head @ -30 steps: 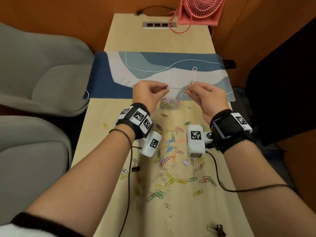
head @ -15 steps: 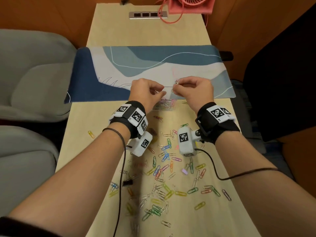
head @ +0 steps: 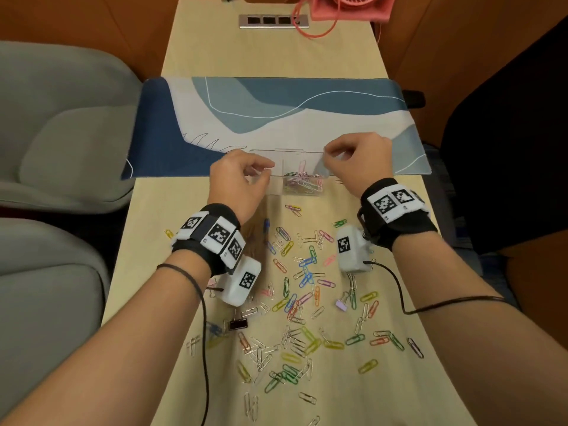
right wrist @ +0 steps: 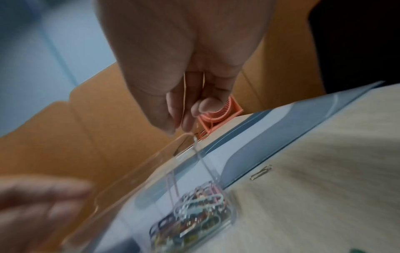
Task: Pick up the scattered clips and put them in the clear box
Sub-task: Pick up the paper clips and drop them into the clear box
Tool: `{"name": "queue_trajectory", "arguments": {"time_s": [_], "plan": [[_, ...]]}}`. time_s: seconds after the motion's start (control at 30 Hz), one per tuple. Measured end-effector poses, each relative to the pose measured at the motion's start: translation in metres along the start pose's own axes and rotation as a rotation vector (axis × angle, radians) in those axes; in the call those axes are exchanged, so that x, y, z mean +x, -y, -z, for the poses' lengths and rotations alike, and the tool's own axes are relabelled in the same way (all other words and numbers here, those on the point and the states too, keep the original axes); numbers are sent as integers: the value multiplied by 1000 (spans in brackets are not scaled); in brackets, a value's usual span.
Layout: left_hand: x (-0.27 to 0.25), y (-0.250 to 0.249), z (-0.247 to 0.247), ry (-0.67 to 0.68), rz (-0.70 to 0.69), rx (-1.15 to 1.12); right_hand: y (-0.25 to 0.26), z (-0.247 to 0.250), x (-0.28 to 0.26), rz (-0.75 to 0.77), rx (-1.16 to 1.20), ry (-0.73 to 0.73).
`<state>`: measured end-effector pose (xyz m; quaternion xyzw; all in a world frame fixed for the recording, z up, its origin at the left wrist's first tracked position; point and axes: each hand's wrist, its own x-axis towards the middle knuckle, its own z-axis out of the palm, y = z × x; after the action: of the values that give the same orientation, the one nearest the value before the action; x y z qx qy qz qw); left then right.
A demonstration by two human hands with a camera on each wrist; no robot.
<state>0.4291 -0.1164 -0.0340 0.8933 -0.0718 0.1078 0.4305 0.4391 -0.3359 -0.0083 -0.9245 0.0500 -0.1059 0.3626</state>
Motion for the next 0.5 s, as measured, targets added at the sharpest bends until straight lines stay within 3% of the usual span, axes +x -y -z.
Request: {"name": "queue_trajectory", "arguments": {"time_s": [0.1, 0.2, 0.33, 0.5], "plan": [[-17, 22, 16, -34, 20, 58, -20, 11, 3, -157, -39, -79], [-36, 52, 33, -33, 164, 177, -43, 1, -2, -247, -240, 156], [-75, 79, 50, 101, 253, 327, -47, -23, -17, -26, -487, 371], [-118, 75, 60, 279, 303, 409, -42, -33, -53, 97, -558, 379]]}}
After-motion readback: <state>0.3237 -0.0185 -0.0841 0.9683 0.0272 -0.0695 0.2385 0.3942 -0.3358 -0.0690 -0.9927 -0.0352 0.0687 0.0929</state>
